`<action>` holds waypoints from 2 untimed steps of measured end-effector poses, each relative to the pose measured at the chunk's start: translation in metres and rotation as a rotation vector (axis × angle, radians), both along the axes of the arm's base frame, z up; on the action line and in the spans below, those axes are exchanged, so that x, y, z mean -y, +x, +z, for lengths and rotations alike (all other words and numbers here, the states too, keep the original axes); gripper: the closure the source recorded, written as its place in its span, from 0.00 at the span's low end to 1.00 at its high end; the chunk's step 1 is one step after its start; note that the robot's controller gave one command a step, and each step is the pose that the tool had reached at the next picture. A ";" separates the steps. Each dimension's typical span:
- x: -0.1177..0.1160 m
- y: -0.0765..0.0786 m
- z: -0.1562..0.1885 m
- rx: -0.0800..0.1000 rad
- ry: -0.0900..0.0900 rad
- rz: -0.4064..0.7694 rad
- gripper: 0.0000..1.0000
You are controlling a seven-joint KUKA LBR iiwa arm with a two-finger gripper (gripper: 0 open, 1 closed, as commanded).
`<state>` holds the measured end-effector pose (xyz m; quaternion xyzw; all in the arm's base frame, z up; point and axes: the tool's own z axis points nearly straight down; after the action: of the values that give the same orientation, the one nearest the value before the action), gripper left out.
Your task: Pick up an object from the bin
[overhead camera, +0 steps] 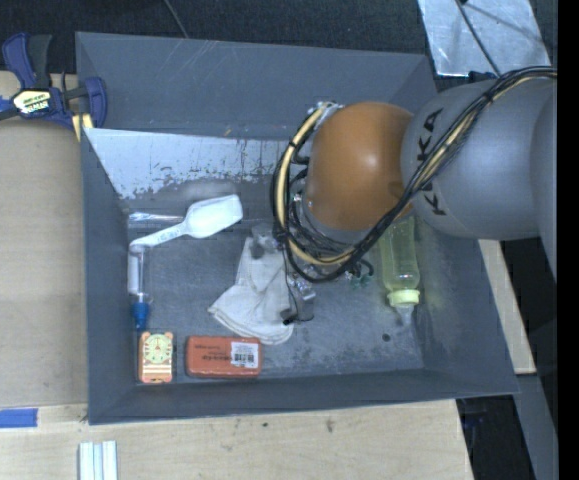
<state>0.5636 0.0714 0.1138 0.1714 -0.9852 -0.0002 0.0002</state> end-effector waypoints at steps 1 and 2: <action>-0.014 0.016 -0.007 0.007 0.001 0.052 0.00; -0.013 0.022 -0.041 0.002 0.000 0.253 0.00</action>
Offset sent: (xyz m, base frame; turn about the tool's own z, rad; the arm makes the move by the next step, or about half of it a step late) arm 0.0217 0.0132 -0.0438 -0.2554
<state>0.5853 0.0847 0.0729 0.2943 -0.9557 -0.0001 -0.0007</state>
